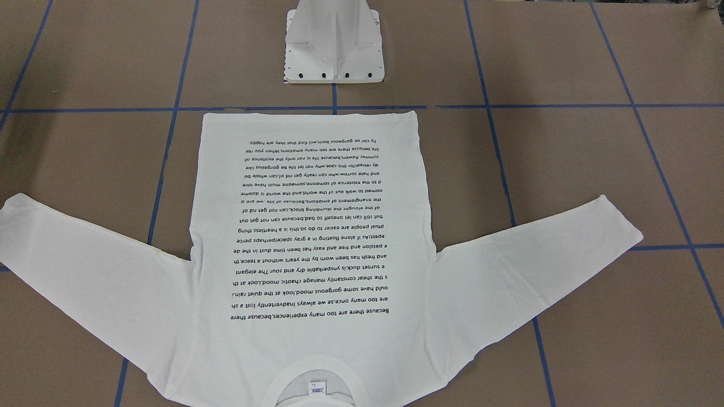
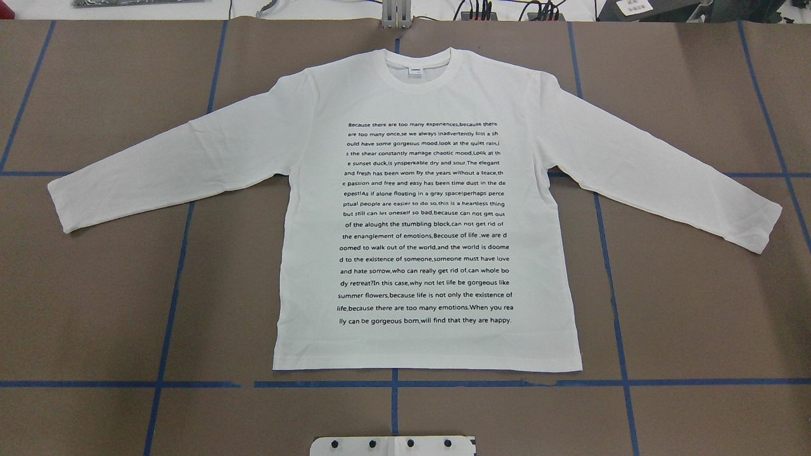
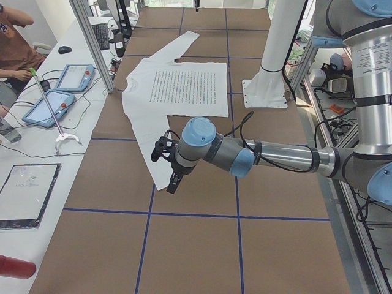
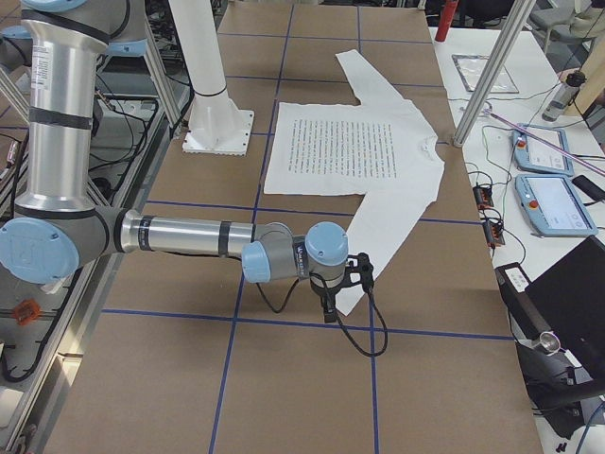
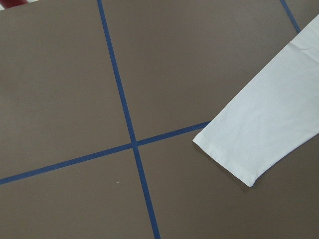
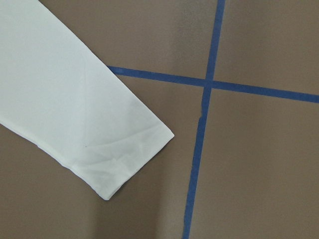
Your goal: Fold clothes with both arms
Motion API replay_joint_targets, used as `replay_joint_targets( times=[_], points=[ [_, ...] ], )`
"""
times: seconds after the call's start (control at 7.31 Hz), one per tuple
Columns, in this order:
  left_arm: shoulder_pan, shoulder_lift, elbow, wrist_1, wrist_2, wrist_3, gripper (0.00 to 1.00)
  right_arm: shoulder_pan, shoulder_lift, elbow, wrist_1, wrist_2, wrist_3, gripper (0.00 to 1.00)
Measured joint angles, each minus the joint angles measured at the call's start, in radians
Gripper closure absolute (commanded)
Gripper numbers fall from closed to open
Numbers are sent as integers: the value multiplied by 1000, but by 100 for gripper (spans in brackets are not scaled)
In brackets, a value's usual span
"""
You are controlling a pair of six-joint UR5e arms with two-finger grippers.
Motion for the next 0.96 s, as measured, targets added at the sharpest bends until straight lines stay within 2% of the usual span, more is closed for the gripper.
replay_joint_targets(
  times=[0.27,0.68,0.96],
  points=[
    [0,6,1,5,-21,0,0,-62,94,-118,53,-2,92,8],
    [0,7,2,5,-38,-2,0,-165,180,-289,278,-31,394,8],
    [0,7,0,1,-39,-2,0,-210,187,-324,349,-87,507,7]
  ],
)
